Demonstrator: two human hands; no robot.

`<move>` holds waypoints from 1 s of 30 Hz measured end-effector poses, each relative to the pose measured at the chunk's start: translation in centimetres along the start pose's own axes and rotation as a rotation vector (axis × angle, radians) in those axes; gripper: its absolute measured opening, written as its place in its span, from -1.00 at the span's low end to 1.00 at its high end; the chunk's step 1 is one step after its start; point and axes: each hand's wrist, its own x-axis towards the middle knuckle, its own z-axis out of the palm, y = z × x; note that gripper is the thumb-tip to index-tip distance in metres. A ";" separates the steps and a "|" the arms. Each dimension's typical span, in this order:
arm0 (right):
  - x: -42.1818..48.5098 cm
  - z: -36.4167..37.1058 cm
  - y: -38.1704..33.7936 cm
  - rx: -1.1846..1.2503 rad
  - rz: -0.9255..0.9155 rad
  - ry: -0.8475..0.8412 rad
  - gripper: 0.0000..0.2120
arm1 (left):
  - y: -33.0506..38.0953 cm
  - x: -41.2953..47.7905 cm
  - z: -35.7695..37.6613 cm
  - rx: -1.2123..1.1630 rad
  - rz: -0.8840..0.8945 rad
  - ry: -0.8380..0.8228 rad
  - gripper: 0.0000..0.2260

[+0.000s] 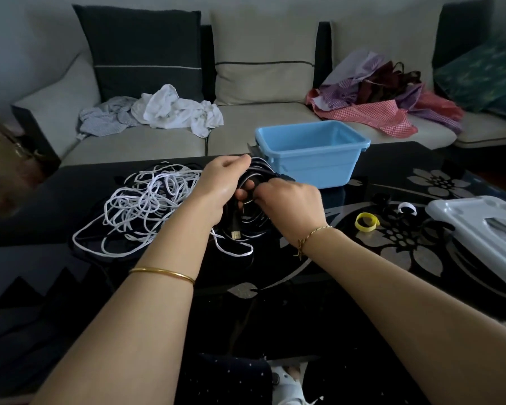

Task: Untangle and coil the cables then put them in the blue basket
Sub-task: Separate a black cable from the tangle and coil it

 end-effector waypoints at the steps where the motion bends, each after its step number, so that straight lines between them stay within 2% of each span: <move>1: 0.2 -0.3 0.1 0.003 0.055 0.024 -0.73 | 0.0 -0.1 0.0 0.016 0.002 -0.017 -0.77; 7: 1.1 -1.7 0.3 -0.015 0.133 0.211 -0.69 | 0.2 -0.3 0.3 0.023 -0.021 -0.065 -0.67; 12: 1.2 -2.1 0.4 -0.011 0.133 0.265 -0.65 | 0.3 -0.4 0.5 0.005 -0.034 -0.121 -0.67; 18: 1.0 -2.1 1.1 0.075 0.148 0.249 -0.67 | 0.0 -0.3 0.8 0.026 0.062 -0.109 -0.79; 22: 1.1 -3.5 2.2 0.168 0.199 0.066 -0.74 | -0.1 -0.2 0.2 0.025 0.103 -0.073 -0.85; 26: 1.4 -4.3 2.9 0.080 0.184 0.036 -0.82 | -0.2 -0.1 -0.2 0.038 0.111 -0.094 -0.88; 30: 2.0 -5.0 2.8 0.114 0.117 0.039 -0.88 | -0.1 -0.3 -0.2 0.038 0.107 -0.148 -0.85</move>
